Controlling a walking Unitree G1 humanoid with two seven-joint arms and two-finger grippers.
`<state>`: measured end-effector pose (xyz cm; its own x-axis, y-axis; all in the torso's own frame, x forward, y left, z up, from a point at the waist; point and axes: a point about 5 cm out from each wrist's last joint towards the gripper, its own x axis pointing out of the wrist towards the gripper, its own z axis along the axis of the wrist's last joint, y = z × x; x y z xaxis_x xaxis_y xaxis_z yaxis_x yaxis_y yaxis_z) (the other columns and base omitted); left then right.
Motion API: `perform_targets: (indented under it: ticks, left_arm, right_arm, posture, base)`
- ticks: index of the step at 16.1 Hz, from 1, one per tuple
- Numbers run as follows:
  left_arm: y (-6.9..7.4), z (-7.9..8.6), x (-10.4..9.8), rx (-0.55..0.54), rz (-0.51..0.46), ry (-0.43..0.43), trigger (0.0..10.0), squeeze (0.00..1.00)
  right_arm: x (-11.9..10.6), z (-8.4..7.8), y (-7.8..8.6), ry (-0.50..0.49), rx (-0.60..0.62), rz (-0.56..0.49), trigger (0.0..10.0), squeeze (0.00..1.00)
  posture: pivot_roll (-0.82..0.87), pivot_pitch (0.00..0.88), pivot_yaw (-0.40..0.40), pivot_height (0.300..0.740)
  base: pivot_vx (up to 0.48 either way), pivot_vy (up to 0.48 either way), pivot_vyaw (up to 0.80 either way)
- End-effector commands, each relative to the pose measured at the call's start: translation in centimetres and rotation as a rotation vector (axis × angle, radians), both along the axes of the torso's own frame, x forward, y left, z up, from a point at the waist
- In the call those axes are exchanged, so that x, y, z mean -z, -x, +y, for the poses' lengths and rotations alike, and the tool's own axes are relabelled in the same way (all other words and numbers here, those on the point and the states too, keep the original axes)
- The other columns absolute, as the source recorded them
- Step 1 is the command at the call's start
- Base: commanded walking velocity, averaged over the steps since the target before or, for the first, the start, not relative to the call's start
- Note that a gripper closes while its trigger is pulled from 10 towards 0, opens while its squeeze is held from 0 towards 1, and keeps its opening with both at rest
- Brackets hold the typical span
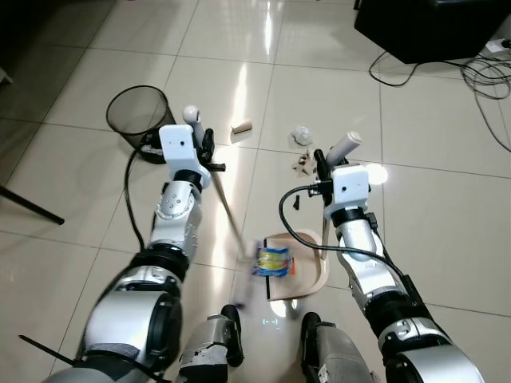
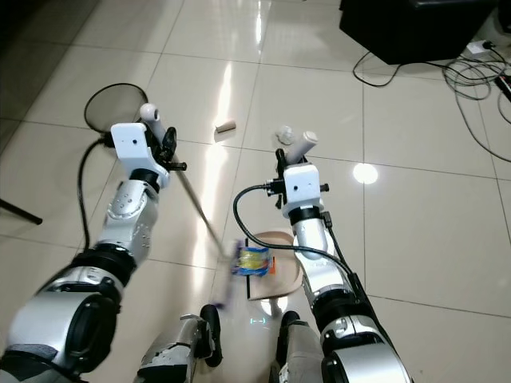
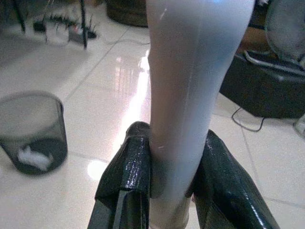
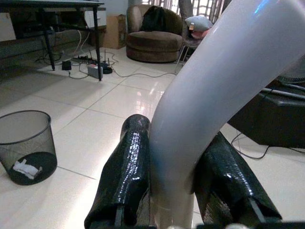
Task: Sweep floor
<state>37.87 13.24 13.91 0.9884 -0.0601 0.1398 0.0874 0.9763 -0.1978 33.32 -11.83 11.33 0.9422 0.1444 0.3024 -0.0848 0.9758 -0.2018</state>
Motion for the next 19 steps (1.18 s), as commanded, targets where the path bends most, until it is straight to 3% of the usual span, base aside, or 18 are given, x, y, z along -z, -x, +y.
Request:
perform_targets:
  ticks: [1, 3, 6, 7, 8, 9, 10, 11, 14, 15, 19]
  left_arm:
    - [0.1, -0.6, 0.6, 0.012, 0.041, 0.108, 10.0, 0.00]
    - [0.1, -1.4, 0.3, 0.068, 0.026, 0.161, 10.0, 0.00]
    - [0.2, -1.6, -0.4, 0.155, -0.027, 0.088, 10.0, 0.00]
    - [0.5, -1.5, -1.1, 0.230, -0.093, -0.026, 10.0, 0.00]
    - [0.5, -1.5, -1.3, 0.244, -0.107, -0.042, 10.0, 0.00]
    - [0.5, -1.1, -2.8, 0.319, -0.177, -0.135, 10.0, 0.00]
    - [0.6, -0.9, -3.1, 0.343, -0.192, -0.174, 10.0, 0.00]
    - [0.8, -0.1, -3.6, 0.393, -0.217, -0.294, 10.0, 0.00]
    - [1.2, 1.2, -4.3, 0.424, -0.234, -0.318, 10.0, 0.00]
    - [1.1, 2.4, -5.0, 0.414, -0.237, -0.312, 10.0, 0.00]
    - [0.8, 6.3, -4.8, 0.277, -0.187, -0.385, 10.0, 0.00]
  right_arm:
    - [0.2, 0.1, 0.4, -0.004, -0.007, -0.003, 10.0, 0.00]
    - [0.3, -0.2, 0.5, -0.006, -0.002, -0.001, 10.0, 0.00]
    - [0.3, -0.7, 0.5, -0.008, 0.012, -0.001, 10.0, 0.00]
    - [0.2, -1.1, 0.5, -0.006, 0.023, -0.008, 10.0, 0.00]
    - [0.1, -1.2, 0.5, -0.005, 0.026, -0.010, 10.0, 0.00]
    - [-0.2, -1.8, 0.3, -0.008, 0.044, -0.014, 10.0, 0.00]
    - [-0.2, -2.0, 0.3, -0.011, 0.049, -0.013, 10.0, 0.00]
    - [-0.1, -2.3, 0.2, -0.009, 0.058, -0.003, 10.0, 0.00]
    - [-0.3, -2.7, 0.1, -0.004, 0.071, -0.008, 10.0, 0.00]
    - [-0.5, -3.3, 0.0, -0.021, 0.091, -0.010, 10.0, 0.00]
    - [-1.4, -4.4, -0.1, -0.119, 0.121, -0.053, 10.0, 0.00]
  posture:
    - [0.10, 0.317, 0.078, 0.740]
    - [0.10, 0.309, 0.078, 0.740]
    - [0.09, 0.303, 0.080, 0.740]
    - [0.09, 0.281, 0.079, 0.740]
    - [0.09, 0.278, 0.078, 0.740]
    - [0.09, 0.293, 0.074, 0.740]
    - [0.09, 0.296, 0.073, 0.740]
    - [0.08, 0.269, 0.070, 0.740]
    - [0.08, 0.265, 0.070, 0.740]
    - [0.07, 0.262, 0.065, 0.740]
    - [0.06, 0.226, 0.056, 0.740]
  base:
    - [0.000, 0.000, 0.00]
    - [0.000, 0.000, 0.00]
    - [0.000, 0.000, 0.00]
    - [0.000, 0.000, 0.00]
    - [0.000, 0.000, 0.00]
    - [0.000, 0.000, 0.00]
    - [0.000, 0.000, 0.00]
    - [0.000, 0.000, 0.00]
    - [0.000, 0.000, 0.00]
    - [0.000, 0.000, 0.00]
    - [0.000, 0.000, 0.00]
